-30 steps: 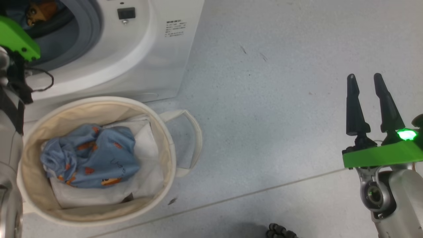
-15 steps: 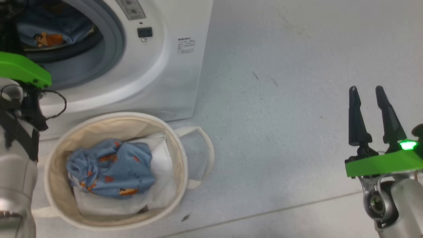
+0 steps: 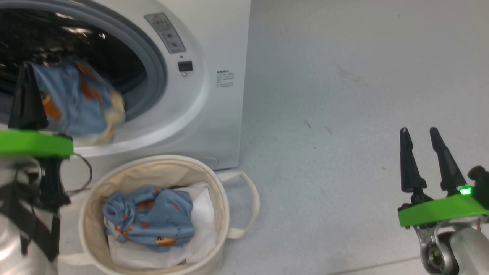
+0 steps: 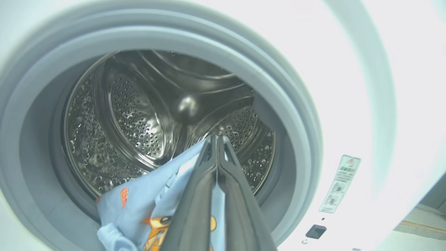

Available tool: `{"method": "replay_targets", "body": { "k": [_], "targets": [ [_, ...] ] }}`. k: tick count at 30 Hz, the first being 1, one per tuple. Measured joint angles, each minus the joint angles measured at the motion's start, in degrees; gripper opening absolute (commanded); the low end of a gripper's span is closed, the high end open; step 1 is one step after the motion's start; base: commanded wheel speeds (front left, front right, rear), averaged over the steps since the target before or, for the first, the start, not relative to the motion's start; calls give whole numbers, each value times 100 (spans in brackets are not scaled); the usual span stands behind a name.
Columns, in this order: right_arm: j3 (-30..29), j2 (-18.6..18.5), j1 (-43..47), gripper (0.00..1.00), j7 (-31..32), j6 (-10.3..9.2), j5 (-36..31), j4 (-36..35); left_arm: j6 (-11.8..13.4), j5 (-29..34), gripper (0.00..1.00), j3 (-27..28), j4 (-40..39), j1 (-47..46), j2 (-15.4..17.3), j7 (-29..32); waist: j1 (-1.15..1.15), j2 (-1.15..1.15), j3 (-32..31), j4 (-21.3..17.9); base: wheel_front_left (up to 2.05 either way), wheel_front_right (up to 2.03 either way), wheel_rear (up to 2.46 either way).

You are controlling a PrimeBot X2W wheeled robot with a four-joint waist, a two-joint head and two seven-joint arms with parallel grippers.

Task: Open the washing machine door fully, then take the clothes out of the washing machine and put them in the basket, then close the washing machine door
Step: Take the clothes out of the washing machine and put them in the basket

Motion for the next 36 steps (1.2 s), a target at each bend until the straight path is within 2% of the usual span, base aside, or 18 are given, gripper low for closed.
{"method": "replay_targets", "body": {
  "k": [7, 15, 26, 36],
  "targets": [
    [4, -30, 198, 100, 0, 0, -44, 23, 0, 141, 0, 104, -1745, 1112, -282, -42, 0, 0, -375, 123, 0, 0, 0],
    [26, -52, 320, 100, 0, 0, -45, 29, 63, 160, 0, 76, -2786, 1882, -443, -27, 0, 0, -595, 261, 0, 0, 0],
    [34, -60, 314, 100, 0, 0, -32, -100, 158, 203, 0, -38, -2570, 2229, -535, 67, 0, 0, -456, 239, 0, 0, 0],
    [-14, -70, 298, 100, 0, 0, -33, -116, 157, 394, 0, -302, -1797, 2226, -526, 109, 0, 0, -304, 104, 0, 0, 0]
  ]
}}
